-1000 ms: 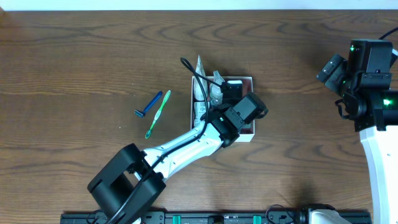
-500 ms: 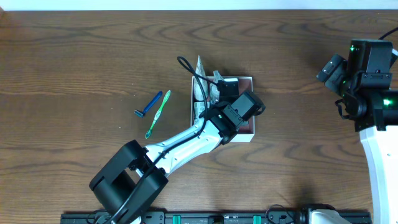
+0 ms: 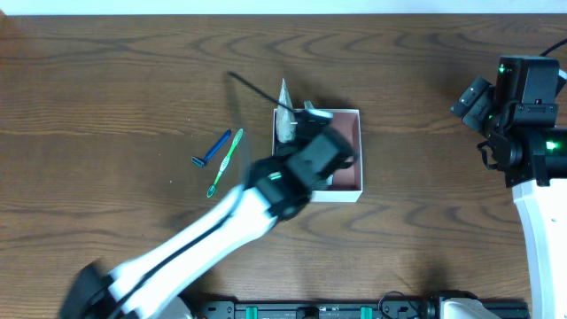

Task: Pack container
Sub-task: 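Lower the toothpaste tube into the box, release, and withdraw left arm, then grasp the green toothbrush with the left gripper and lift it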

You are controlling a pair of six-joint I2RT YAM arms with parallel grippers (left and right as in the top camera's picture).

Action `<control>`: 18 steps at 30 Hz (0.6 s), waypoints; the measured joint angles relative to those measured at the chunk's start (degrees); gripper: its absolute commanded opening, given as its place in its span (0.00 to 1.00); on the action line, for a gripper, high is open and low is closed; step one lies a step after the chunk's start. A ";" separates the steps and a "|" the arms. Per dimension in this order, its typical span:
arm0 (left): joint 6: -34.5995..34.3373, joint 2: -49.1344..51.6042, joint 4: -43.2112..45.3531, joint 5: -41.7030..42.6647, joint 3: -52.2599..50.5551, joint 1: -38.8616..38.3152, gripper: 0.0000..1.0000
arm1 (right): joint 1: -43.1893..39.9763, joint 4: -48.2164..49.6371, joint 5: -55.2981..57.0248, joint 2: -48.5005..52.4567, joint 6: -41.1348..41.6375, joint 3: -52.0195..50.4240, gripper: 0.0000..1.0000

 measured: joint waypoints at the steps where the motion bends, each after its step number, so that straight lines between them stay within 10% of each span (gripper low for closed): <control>1: 0.55 -2.51 -2.47 -1.22 0.00 1.18 0.57 | 0.00 0.02 0.00 0.00 0.00 0.00 0.99; 8: 5.99 -6.84 -4.13 -4.17 -2.45 17.75 0.69 | 0.00 0.00 -0.02 0.00 0.00 0.00 0.99; 18: 21.81 7.02 5.75 14.10 -5.51 39.21 0.72 | 0.00 0.00 0.00 0.00 -0.02 0.00 0.99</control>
